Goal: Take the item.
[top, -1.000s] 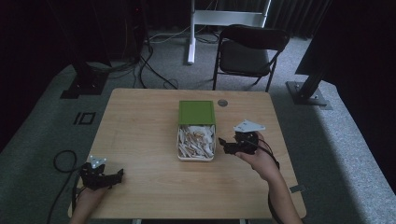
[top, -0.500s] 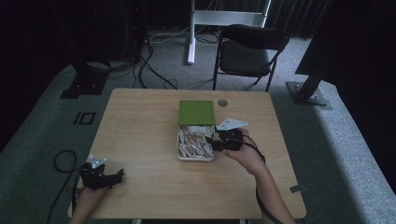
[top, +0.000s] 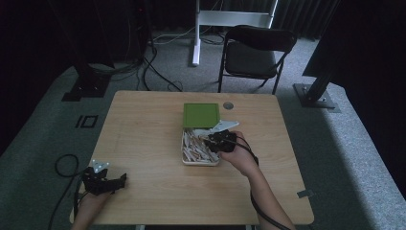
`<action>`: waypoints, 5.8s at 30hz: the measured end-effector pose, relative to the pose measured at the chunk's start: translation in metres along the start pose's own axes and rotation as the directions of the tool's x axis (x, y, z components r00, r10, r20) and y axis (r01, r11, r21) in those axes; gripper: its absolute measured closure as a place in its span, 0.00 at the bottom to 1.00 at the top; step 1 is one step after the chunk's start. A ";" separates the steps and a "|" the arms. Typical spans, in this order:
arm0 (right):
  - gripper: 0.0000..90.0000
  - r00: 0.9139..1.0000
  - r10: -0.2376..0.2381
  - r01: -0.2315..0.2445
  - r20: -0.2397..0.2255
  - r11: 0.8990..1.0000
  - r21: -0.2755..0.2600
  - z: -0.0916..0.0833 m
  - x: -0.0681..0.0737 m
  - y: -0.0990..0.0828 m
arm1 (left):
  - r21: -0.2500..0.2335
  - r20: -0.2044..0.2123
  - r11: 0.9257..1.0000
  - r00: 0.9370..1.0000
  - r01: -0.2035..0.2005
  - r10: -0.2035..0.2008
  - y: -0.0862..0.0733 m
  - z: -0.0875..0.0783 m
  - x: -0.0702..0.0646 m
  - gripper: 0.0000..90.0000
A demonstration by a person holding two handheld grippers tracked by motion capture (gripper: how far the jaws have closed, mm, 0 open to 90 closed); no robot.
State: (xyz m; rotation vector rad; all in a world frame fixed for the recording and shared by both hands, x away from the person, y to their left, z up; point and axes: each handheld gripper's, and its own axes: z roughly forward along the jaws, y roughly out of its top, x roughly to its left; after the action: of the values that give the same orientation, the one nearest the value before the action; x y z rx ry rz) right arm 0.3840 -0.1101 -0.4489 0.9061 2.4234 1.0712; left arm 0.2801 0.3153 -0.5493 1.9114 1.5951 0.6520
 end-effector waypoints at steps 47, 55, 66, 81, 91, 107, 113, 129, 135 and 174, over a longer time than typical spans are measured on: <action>0.92 0.999 0.036 -0.038 -0.028 0.997 -0.068 -0.038 -0.009 0.015 | 0.001 0.000 1.000 1.000 -0.002 0.002 0.000 0.000 0.000 0.02; 0.93 0.995 0.096 -0.095 0.001 0.987 -0.128 -0.057 -0.026 0.013 | 0.000 0.000 1.000 1.000 -0.001 0.001 0.000 0.000 0.000 0.02; 0.93 0.974 0.212 -0.196 0.079 0.965 -0.176 -0.064 -0.056 -0.003 | 0.000 0.000 1.000 1.000 0.000 0.000 0.000 0.000 0.000 0.02; 0.93 0.915 0.349 -0.325 0.203 0.935 -0.141 -0.021 -0.084 -0.039 | 0.000 0.000 1.000 1.000 0.001 -0.001 0.000 0.000 0.000 0.02; 0.93 0.884 0.420 -0.389 0.205 0.904 -0.176 0.012 -0.087 -0.048 | 0.000 0.000 1.000 1.000 0.001 -0.001 0.000 0.000 0.000 0.02; 0.93 0.824 0.508 -0.491 0.251 0.861 -0.129 0.052 -0.098 -0.074 | 0.000 0.000 1.000 1.000 0.000 0.000 0.000 0.000 0.000 0.02; 0.90 0.822 0.514 -0.500 0.246 0.857 -0.122 0.053 -0.101 -0.076 | -0.001 0.000 1.000 1.000 0.001 -0.001 0.000 0.000 0.000 0.02; 0.46 0.799 0.510 -0.511 0.319 0.855 -0.088 0.039 -0.117 -0.087 | -0.001 0.000 1.000 1.000 0.001 -0.001 0.000 0.000 0.000 0.02; 0.38 0.807 0.499 -0.503 0.316 0.861 -0.076 0.029 -0.118 -0.097 | 0.000 0.000 1.000 1.000 0.000 0.000 0.000 0.000 0.000 0.02; 0.19 0.774 0.502 -0.507 0.385 0.856 -0.097 -0.053 -0.094 -0.169 | -0.001 0.000 1.000 1.000 0.001 -0.001 0.000 0.000 0.000 0.02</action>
State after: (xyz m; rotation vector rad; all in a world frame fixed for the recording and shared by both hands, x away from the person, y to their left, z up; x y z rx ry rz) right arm 0.3551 -0.2883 -0.5358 1.6683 1.8862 0.9101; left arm 0.2802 0.3152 -0.5493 1.9101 1.5957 0.6522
